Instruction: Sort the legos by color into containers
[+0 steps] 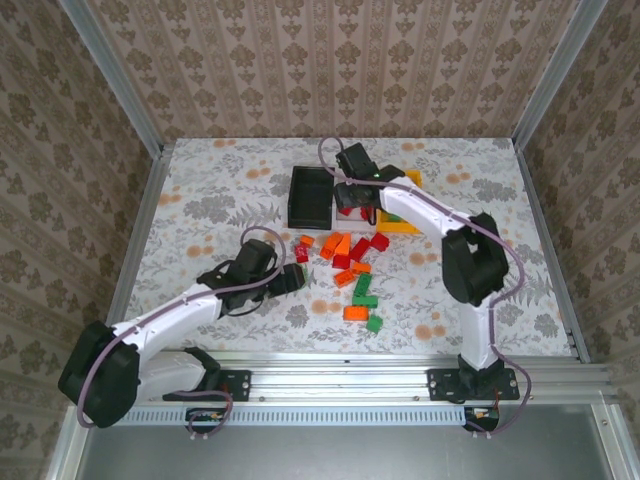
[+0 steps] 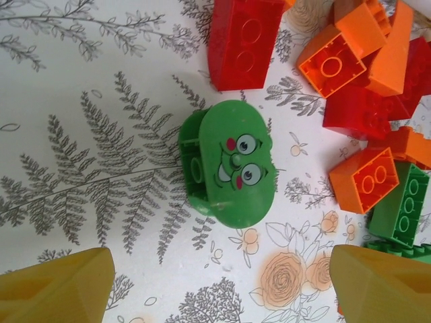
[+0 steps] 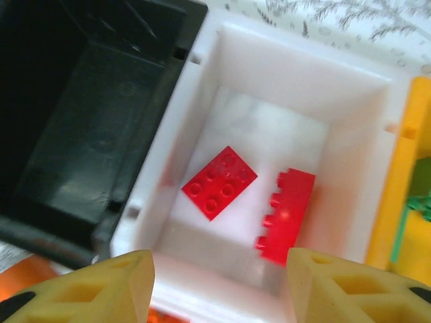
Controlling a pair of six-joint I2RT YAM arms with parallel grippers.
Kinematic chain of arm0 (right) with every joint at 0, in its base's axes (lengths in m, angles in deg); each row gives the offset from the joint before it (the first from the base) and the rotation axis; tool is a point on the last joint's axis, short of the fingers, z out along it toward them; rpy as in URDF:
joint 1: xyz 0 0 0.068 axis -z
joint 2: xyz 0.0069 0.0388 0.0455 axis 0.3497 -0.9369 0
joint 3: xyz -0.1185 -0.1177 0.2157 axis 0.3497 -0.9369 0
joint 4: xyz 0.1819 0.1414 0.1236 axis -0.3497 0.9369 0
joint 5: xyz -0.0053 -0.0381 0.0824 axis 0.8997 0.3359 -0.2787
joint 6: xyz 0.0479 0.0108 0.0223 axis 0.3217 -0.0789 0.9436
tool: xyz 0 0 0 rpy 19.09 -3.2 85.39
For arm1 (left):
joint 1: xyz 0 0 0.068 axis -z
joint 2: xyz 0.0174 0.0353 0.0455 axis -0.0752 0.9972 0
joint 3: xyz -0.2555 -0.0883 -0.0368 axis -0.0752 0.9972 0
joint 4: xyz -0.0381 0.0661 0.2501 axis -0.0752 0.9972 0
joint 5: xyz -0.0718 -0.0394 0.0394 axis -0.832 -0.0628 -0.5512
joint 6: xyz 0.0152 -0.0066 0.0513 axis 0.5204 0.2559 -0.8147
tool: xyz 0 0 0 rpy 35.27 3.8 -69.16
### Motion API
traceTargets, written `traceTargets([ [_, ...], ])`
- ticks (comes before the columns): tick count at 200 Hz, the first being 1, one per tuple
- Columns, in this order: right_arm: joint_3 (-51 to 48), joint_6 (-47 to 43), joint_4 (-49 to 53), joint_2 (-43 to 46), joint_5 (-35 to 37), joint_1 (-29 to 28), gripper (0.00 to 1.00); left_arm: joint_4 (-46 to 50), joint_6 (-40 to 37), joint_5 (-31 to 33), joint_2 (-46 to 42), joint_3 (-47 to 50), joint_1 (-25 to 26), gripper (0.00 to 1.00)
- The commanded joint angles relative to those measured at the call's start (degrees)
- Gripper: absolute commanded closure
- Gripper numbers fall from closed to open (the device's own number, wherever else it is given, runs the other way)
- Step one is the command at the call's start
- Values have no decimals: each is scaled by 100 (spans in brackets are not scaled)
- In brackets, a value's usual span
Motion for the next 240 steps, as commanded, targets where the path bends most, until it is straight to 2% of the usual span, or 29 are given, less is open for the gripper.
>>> traceTargets([
  [1, -950, 266, -203, 980, 37, -340, 48, -20, -112, 138, -5, -101, 48, 15],
  [43, -2573, 902, -282, 1820, -117, -1273, 49, -23, -100, 238, -188, 54, 39, 14],
  [77, -3083, 1225, 6, 1810, -166, -1725, 41, -22, -53, 254, -376, 179, 30, 14],
  [108, -3429, 1306, -90, 1716, -200, -1818, 32, -55, 12, 265, -547, 291, 24, 14],
  [162, -3253, 1064, -306, 1214, -246, -1809, 29, 21, 23, 276, -696, 319, 30, 14],
  [240, -2893, 917, -251, 717, -49, -1825, 33, -3, 50, 328, -738, 401, 30, 14],
])
